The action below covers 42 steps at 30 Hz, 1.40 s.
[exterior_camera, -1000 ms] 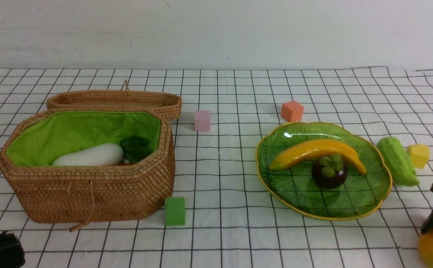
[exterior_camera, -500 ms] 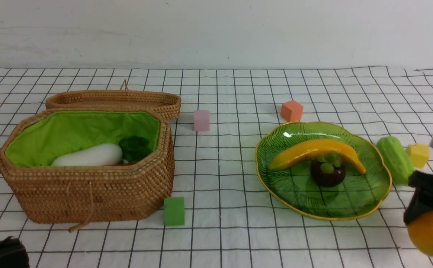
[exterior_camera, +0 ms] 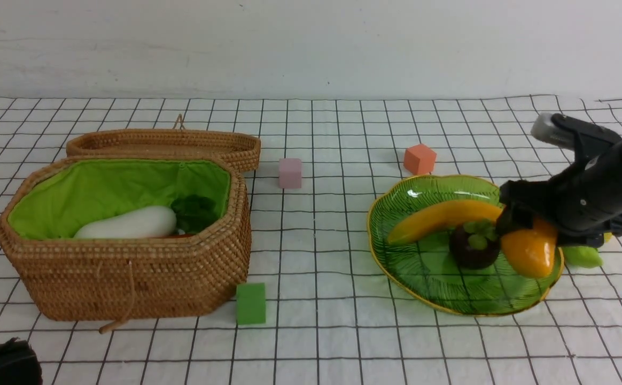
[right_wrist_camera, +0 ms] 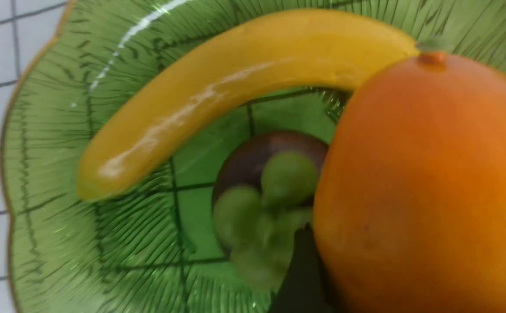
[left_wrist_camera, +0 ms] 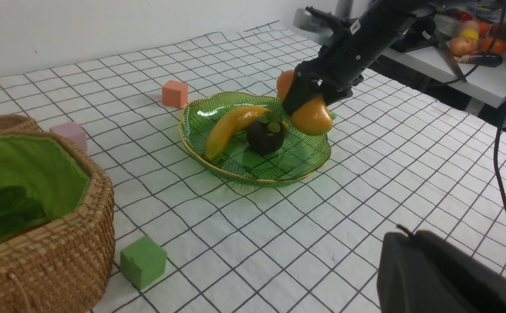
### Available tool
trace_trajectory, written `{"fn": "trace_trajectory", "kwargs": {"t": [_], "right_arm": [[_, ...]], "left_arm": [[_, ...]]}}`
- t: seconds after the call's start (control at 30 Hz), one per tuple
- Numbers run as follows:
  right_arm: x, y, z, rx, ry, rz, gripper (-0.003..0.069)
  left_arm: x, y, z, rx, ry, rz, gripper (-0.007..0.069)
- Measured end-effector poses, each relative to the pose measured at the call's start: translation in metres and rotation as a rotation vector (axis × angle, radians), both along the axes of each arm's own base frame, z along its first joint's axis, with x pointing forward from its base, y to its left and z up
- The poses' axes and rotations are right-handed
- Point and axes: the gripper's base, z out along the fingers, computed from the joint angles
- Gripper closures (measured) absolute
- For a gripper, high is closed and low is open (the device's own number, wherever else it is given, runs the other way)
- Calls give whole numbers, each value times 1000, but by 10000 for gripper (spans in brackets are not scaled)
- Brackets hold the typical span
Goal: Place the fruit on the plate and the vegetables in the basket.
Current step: Use the right arm to grab a mango and put it into the right plate, then take a chayote with your right arm and place it on the basket on the left.
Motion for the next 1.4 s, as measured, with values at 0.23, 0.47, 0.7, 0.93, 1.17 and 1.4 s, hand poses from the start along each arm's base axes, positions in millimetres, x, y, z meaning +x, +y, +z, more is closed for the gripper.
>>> {"fn": "trace_trajectory", "kwargs": {"t": [0.23, 0.47, 0.7, 0.93, 1.17, 1.4], "right_arm": [[-6, -2, 22, -22, -47, 17, -17], [-16, -28, 95, -180, -160, 52, 139], [31, -72, 77, -255, -24, 16, 234], [78, -90, 8, -170, 130, 58, 138], [90, -84, -19, -137, 132, 124, 82], [97, -86, -46, -136, 162, 124, 81]], "left_arm": [[0, 0, 0, 0, 0, 0, 634], [0, 0, 0, 0, 0, 0, 627], [0, 0, 0, 1, 1, 0, 622], [0, 0, 0, 2, 2, 0, 617], [0, 0, 0, 2, 2, 0, 617], [0, 0, 0, 2, 2, 0, 617]]}}
